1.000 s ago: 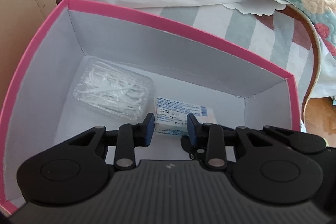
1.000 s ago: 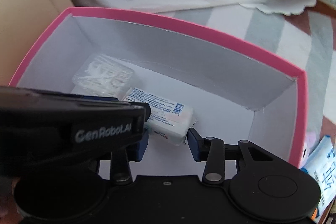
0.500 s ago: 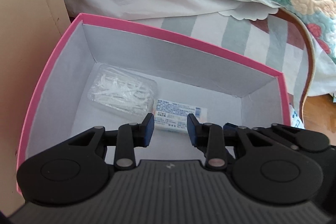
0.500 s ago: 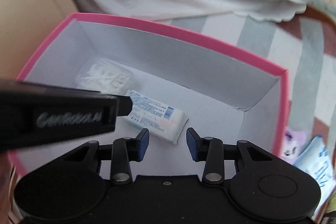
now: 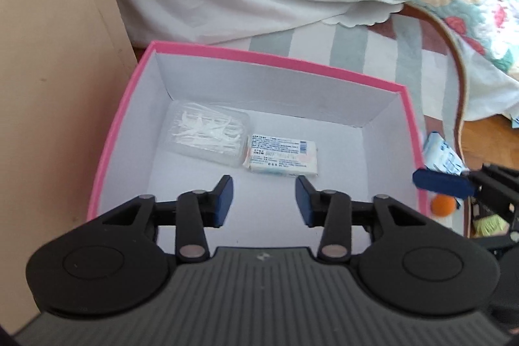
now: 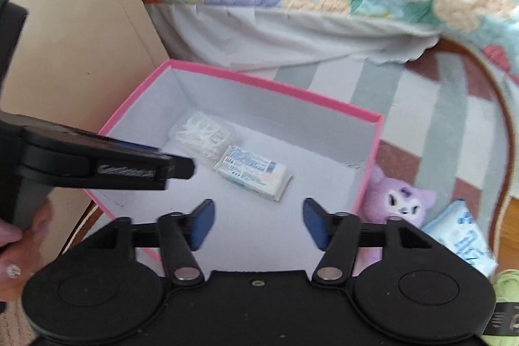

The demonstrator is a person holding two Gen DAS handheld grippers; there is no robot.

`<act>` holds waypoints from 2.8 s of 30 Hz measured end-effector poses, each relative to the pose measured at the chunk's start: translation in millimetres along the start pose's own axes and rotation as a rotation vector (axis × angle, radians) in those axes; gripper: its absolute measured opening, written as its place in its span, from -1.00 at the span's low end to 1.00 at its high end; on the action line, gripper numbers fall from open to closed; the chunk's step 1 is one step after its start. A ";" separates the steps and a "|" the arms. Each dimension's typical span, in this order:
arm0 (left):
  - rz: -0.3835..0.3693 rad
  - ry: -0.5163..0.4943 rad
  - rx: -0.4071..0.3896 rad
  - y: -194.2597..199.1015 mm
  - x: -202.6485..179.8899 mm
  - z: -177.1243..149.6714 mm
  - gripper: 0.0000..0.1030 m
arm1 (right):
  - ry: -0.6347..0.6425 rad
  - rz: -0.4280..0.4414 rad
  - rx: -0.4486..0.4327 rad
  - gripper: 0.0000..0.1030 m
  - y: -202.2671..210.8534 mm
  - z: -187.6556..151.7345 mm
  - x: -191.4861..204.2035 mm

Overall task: Organize objects
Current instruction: 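Open the left gripper and raise it out of the pink box, then pull the left tool back and move it toward the green yarn ball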

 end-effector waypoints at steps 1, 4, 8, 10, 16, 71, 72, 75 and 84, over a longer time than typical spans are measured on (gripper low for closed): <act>0.009 -0.006 -0.004 8.6 -1.1 -1.6 -0.10 | 0.011 0.000 -0.007 0.42 5.4 -1.4 1.1; 0.024 -0.027 -0.009 29.8 -4.7 -5.8 0.05 | 0.015 -0.002 -0.025 0.60 20.0 -6.2 4.2; 0.038 -0.049 0.004 51.2 -8.5 -14.9 0.26 | 0.011 0.000 -0.021 0.74 38.7 -14.1 5.8; 0.034 -0.056 0.019 58.0 -10.2 -20.6 0.31 | 0.009 -0.008 -0.021 0.81 46.7 -18.1 6.1; 0.036 -0.074 0.032 74.7 -14.2 -34.6 0.57 | 0.017 -0.035 -0.047 0.89 68.6 -28.4 6.4; -0.061 -0.192 0.094 116.5 -97.7 -103.1 0.91 | 0.067 -0.076 0.002 1.00 145.7 -111.9 -19.3; -0.065 -0.193 0.095 116.6 -100.5 -104.3 0.91 | 0.065 -0.081 0.001 1.00 146.5 -113.2 -21.9; -0.084 -0.194 0.105 115.0 -107.8 -107.6 0.91 | 0.056 -0.091 -0.010 1.00 149.5 -116.9 -29.2; -0.092 -0.228 0.102 120.2 -125.6 -110.9 0.91 | -0.004 -0.084 -0.115 1.00 169.3 -123.7 -57.4</act>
Point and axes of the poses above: each gripper's, at about its wrist camera, not at the fingertips, and y roughly against the way its jaws point, x to its left, z to its top, the point moved 7 cm from there along -y, roughly the way its jaws point, and after that the axes turned 14 degrees about -y, right-handed, at the moved point
